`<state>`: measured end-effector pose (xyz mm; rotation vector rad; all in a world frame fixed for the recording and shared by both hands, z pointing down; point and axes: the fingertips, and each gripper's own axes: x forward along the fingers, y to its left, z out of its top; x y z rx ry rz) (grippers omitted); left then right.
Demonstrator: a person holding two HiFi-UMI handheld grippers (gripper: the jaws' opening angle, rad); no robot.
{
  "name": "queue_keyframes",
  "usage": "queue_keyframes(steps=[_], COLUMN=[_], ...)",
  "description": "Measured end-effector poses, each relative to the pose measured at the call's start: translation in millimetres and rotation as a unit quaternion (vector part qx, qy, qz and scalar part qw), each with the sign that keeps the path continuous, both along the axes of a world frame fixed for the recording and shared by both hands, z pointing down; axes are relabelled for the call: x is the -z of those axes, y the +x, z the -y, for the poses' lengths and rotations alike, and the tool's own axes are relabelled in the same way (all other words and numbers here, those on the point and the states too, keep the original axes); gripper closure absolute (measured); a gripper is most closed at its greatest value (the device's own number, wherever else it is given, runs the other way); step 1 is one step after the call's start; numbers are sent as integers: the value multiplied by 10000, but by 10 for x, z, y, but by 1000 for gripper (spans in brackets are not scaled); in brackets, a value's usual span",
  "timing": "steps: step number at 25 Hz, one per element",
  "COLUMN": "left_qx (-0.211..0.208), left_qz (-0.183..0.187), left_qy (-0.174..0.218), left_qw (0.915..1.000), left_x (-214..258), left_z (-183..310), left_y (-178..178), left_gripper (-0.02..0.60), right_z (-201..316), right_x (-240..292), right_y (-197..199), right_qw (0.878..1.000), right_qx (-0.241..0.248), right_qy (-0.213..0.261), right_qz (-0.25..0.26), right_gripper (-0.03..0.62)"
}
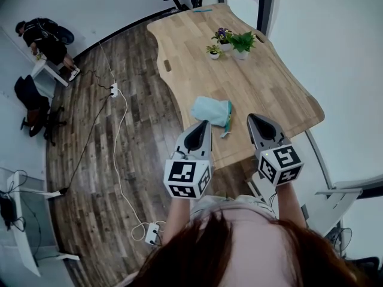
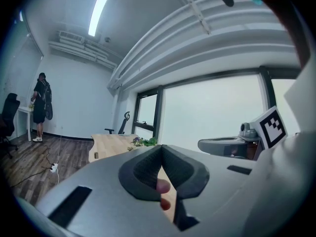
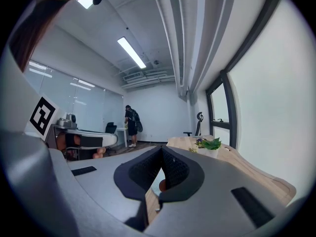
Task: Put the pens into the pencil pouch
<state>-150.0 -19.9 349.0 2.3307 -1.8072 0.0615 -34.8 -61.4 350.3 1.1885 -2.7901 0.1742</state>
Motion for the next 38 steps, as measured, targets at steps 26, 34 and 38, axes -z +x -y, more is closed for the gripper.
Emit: queue_keyframes(steps=[26,34,38], left_qx=[322,342,359], left_qz=[39,28,9], left_qy=[41,135,148], left_qw=[9995,9993,9992], left_x=[247,336,370], left_z=[-725,-843,-888], left_y=[884,1040,1102], left_gripper=[578,578,578], right_z=[-686,-819,-863], right_x=[334,393,413], right_y=[862,985,1054], right_qw=[9992,9988,9985], right_qx=[273,346,371], right_qy=[120,155,131], right_qz=[267,321,383], right_gripper=[594,594,594])
